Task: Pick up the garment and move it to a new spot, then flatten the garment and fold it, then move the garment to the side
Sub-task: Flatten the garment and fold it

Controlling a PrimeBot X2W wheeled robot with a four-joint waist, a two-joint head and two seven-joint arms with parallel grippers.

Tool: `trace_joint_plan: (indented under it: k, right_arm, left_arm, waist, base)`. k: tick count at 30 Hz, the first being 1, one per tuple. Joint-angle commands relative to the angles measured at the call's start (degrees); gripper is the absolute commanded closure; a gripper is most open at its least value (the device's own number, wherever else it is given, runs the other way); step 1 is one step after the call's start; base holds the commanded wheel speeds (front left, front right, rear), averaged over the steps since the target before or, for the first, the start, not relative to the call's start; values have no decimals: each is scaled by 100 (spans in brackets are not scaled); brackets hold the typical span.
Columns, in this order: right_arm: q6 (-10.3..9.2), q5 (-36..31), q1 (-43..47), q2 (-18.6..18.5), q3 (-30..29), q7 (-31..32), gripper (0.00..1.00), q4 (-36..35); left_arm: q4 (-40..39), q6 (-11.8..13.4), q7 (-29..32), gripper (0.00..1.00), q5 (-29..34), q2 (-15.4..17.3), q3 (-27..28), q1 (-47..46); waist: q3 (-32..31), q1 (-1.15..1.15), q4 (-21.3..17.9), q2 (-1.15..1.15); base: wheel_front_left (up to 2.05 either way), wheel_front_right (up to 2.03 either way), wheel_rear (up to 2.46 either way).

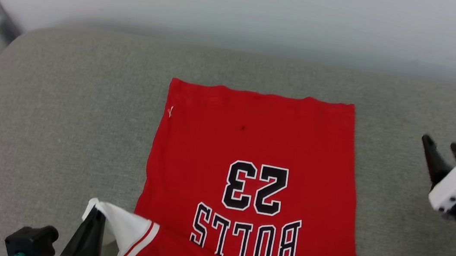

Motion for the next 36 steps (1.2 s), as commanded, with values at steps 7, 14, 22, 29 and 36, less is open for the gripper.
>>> trace_joint_plan:
  k: [7,14,22,29,36]
  right_arm:
    - [0,-109,-2097,-383,56,837,0,1348]
    - [0,-445,-3339,-533,143,2321,0,2211]
    - [-1,-773,-3615,-396,-97,3203,0,2780]
    - [-1,-883,-3435,-234,-226,3678,69,3046]
    - [-1,-862,-3640,-500,61,3593,100,2637]
  left_arm:
    - [-100,-185,-265,100,181,-281,-213,-754]
    - [-40,-345,-408,100,285,-449,-380,-1195]
    - [179,-538,-530,100,302,-648,-558,-1497]
    - [342,-594,-599,100,300,-688,-582,-1576]
    - [468,-594,-568,100,238,-656,-578,-1512]
  waist:
    - [1320,-1,705,0]
    - [1911,-1,1012,0]
    - [2301,-1,1217,0]
    - [2305,-1,1266,0]
    - [2075,-1,1239,0]
  base:
    - [0,0,0]
    - [0,0,0]
    - [0,0,0]
    - [0,0,0]
    - [0,0,0]
